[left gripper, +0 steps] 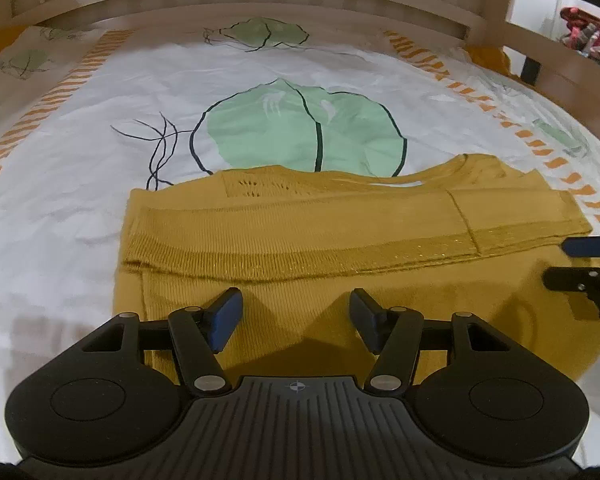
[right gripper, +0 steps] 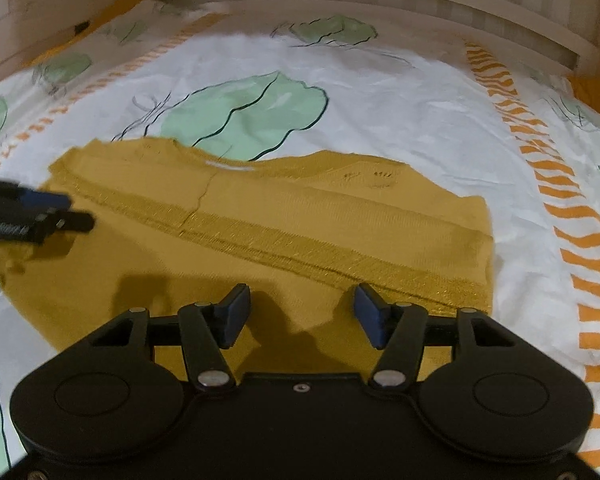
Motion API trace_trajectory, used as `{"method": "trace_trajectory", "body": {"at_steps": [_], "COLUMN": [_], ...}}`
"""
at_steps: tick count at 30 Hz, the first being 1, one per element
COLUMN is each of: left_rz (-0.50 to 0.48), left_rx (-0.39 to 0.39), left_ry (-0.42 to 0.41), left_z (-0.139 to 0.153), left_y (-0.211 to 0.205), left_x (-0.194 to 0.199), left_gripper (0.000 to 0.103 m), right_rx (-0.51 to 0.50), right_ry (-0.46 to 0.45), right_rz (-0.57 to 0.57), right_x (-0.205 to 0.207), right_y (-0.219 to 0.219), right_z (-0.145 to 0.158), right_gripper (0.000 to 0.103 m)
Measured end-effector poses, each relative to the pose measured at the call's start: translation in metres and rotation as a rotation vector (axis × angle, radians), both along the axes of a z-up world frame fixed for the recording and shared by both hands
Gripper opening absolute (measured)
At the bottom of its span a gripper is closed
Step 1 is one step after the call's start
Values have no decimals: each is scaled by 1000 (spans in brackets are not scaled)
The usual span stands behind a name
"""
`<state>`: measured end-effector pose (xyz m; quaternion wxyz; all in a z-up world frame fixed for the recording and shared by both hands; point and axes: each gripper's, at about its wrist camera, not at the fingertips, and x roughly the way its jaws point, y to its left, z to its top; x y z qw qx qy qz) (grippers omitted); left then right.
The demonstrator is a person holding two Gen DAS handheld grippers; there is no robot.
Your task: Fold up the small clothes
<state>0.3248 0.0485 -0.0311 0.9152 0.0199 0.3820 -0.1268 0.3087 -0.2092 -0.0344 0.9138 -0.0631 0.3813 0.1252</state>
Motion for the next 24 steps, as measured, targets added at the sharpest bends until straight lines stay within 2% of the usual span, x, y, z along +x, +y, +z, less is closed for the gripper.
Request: {"method": "trace_trajectory", "body": {"at_steps": [6, 11, 17, 21, 24], "left_rz": [11, 35, 138, 170, 141], "left_rx": [3, 72, 34, 5, -13], "left_ry": [-3, -27, -32, -41, -23], "left_z": [3, 13, 24, 33, 31], "left_y": [1, 5, 28, 36, 33], "left_x": [27, 59, 85, 78, 68], "left_gripper": [58, 58, 58, 58, 58], "right_rx": [-37, -21, 24, 46, 55], "right_ry": [-32, -58, -78, -97, -95], "right_rz": [-22, -108, -212, -234, -213], "right_x": [14, 51, 91, 89, 79], "right_y": [4, -8, -33, -42, -40], "right_z": [-4, 2, 14, 22, 21], "right_gripper": [65, 65, 66, 66, 70]}}
